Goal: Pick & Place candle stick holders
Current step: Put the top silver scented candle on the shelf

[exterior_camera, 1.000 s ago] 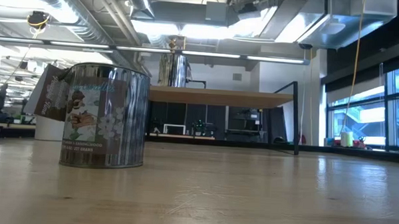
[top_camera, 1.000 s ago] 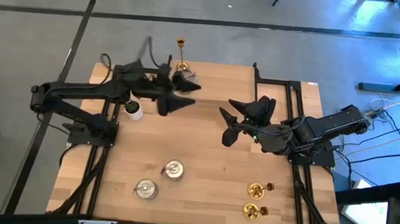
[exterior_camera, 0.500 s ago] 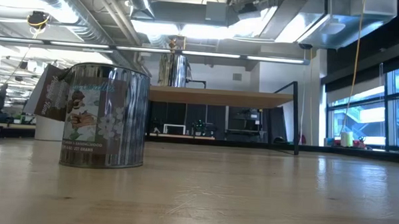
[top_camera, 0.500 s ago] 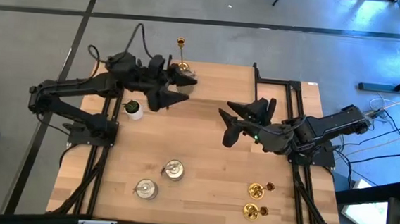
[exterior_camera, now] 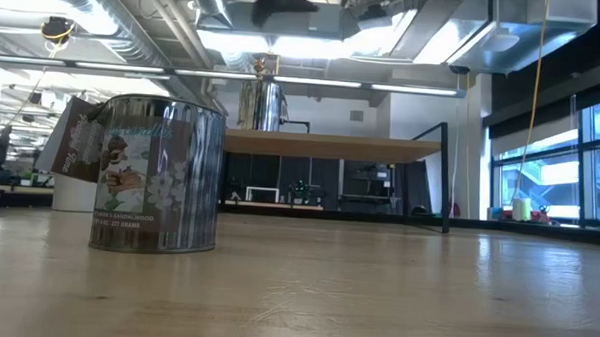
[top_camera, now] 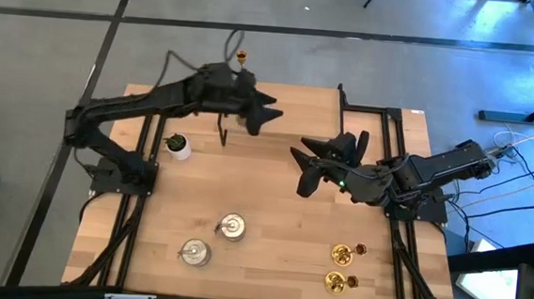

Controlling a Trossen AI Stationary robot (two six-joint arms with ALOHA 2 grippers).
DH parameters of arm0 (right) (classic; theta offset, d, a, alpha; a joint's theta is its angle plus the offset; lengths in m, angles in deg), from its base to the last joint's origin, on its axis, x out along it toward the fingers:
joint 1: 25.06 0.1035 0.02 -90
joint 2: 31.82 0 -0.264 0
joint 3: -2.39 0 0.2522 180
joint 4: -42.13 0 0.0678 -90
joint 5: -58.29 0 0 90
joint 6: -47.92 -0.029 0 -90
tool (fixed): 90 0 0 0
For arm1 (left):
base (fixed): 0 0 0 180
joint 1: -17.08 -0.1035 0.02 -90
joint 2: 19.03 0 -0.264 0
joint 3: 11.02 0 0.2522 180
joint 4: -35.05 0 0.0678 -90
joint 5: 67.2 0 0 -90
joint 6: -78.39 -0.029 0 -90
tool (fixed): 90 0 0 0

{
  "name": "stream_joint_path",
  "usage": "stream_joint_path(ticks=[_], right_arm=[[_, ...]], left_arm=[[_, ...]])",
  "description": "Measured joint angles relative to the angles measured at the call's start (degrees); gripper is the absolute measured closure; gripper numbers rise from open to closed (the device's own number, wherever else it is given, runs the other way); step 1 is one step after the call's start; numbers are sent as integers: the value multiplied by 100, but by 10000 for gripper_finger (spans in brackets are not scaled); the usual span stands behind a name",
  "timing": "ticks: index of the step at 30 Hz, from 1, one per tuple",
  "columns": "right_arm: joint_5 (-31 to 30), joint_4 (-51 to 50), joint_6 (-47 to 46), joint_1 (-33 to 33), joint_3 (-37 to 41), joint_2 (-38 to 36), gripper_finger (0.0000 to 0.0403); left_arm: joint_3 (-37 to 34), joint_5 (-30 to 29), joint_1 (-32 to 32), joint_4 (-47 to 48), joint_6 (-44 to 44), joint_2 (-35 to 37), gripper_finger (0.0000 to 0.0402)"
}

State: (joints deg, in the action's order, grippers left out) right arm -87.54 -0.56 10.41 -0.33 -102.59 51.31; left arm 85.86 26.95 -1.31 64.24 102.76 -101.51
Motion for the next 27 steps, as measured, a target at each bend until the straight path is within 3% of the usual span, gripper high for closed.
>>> stream_joint_path(ticks=[12,19,27], right_arm=[[512,-240,621,-31,0,-282,199],[784,-427,1028,-33,0,-478,199],[805,-535,1290,-37,-2,-557,199]], left_arm=[[2343,485,-450,2140,-1488,-1724,384],[3685,375,-600,3950,-2418,-2735,399],[4486,-567,-600,5092,-3078,-3234,400]])
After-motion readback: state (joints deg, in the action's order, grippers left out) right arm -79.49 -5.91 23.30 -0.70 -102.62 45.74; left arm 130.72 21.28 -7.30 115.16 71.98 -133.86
